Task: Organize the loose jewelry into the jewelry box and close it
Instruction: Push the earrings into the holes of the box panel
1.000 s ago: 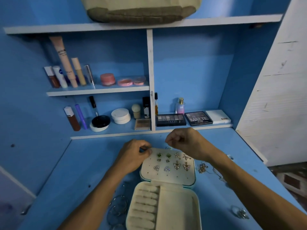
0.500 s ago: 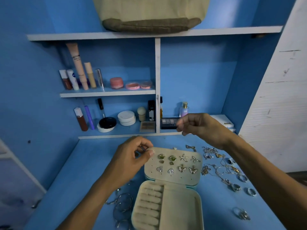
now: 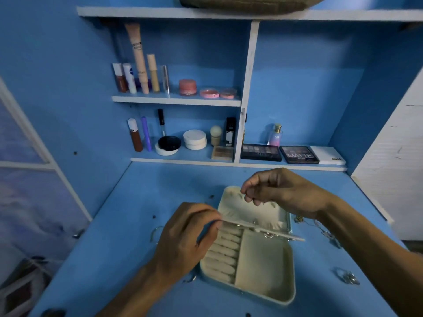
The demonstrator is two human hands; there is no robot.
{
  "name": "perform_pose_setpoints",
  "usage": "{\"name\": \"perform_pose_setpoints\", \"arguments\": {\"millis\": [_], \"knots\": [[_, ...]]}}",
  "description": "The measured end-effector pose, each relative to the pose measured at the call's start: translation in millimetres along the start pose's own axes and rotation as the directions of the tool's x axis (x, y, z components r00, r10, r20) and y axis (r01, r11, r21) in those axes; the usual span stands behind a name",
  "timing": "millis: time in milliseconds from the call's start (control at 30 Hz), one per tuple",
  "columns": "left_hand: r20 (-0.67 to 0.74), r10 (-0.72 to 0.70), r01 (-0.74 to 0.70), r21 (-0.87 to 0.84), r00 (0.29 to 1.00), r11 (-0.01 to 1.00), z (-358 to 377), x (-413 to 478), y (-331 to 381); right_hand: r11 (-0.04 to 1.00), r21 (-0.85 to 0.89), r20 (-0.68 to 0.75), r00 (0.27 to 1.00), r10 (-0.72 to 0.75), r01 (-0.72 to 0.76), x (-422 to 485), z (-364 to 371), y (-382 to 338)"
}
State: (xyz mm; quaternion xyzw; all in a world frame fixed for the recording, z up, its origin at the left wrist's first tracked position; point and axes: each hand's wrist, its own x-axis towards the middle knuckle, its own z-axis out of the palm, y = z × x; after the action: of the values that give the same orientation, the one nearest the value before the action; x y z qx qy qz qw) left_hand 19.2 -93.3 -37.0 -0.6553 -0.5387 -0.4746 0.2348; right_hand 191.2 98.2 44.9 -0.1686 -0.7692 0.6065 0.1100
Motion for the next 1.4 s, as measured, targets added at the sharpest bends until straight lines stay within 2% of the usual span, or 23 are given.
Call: {"name": "perform_pose_setpoints", "arguments": {"millis": [200, 700, 933, 1133, 1400], "knots": [[-0.052, 0.067, -0.067, 0.006, 0.996, 0.998, 3.5, -7.4, -3.8, 0.999, 0.032, 0.074, 0.997, -0.034, 0.032, 0.6, 13.4, -1.4], [-0.057, 0.043, -0.044, -0.005, 0.997, 0.999, 4.3, -10.0, -4.9, 0.993, 0.119, 0.189, 0.982, -0.003, -0.020, 12.0, 28.1, 4.6], [-0.054, 0.046, -0.046, 0.001, 0.997, 0.999, 4.2, -9.9, -5.2, 0.999, -0.036, 0.154, 0.988, 0.015, -0.010, 13.2, 32.8, -2.2], [-0.049, 0.029, -0.029, -0.003, 0.998, 1.000, 4.1, -11.4, -5.5, 0.979, -0.195, 0.144, 0.989, -0.036, 0.065, 16.7, 40.8, -10.4], [-0.044, 0.025, -0.025, -0.001, 0.999, 1.000, 3.7, -10.2, -5.0, 0.977, -0.204, 0.194, 0.981, -0.017, 0.057, 14.3, 39.2, -10.1]]}}
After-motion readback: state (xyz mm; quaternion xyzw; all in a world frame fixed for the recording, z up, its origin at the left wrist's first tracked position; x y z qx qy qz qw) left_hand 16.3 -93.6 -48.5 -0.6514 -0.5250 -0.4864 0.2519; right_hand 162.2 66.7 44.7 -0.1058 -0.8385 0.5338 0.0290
